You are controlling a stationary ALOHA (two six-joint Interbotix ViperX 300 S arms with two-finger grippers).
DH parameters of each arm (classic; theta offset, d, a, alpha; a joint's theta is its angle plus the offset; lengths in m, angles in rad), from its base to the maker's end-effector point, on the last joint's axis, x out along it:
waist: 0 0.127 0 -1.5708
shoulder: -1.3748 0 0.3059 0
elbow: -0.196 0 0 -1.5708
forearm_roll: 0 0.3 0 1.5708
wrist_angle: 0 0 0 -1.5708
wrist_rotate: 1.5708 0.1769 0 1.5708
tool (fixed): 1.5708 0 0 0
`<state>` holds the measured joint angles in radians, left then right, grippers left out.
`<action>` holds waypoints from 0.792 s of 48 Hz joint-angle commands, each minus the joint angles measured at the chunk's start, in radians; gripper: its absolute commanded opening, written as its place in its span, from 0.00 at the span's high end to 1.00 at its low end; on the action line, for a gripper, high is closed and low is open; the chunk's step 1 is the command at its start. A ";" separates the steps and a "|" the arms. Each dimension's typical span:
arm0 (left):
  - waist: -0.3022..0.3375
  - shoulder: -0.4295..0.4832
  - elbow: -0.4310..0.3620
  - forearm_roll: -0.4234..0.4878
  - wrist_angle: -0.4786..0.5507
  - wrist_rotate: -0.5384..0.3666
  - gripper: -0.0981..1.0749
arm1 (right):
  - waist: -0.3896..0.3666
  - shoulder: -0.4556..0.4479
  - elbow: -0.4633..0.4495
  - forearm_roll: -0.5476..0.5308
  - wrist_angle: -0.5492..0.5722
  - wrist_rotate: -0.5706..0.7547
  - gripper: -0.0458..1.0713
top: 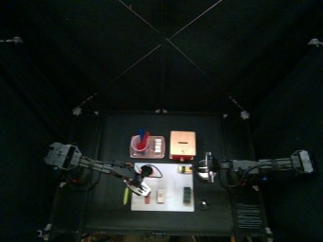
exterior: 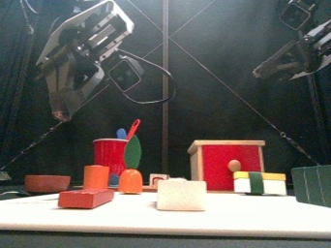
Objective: Put salmon onto rice
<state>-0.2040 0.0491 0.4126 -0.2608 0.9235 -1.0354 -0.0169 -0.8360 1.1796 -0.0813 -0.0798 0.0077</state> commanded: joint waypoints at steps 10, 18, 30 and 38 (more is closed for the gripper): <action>-0.084 0.051 -0.044 0.278 -0.008 -0.486 0.47 | -0.002 0.005 -0.003 0.000 -0.003 0.000 0.93; -0.097 0.095 -0.063 0.357 -0.041 -0.589 0.25 | -0.003 0.003 -0.002 -0.002 -0.003 -0.002 0.93; -0.109 0.187 -0.118 0.333 -0.081 -0.601 0.16 | -0.005 0.003 0.009 -0.002 -0.002 0.000 0.93; -0.130 0.233 -0.149 0.307 -0.081 -0.637 0.16 | -0.005 0.003 0.014 -0.002 -0.002 0.000 0.93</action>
<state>-0.3206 0.2807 0.3007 0.0522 0.8437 -1.6582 -0.0199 -0.8360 1.2042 -0.0828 -0.0782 0.0077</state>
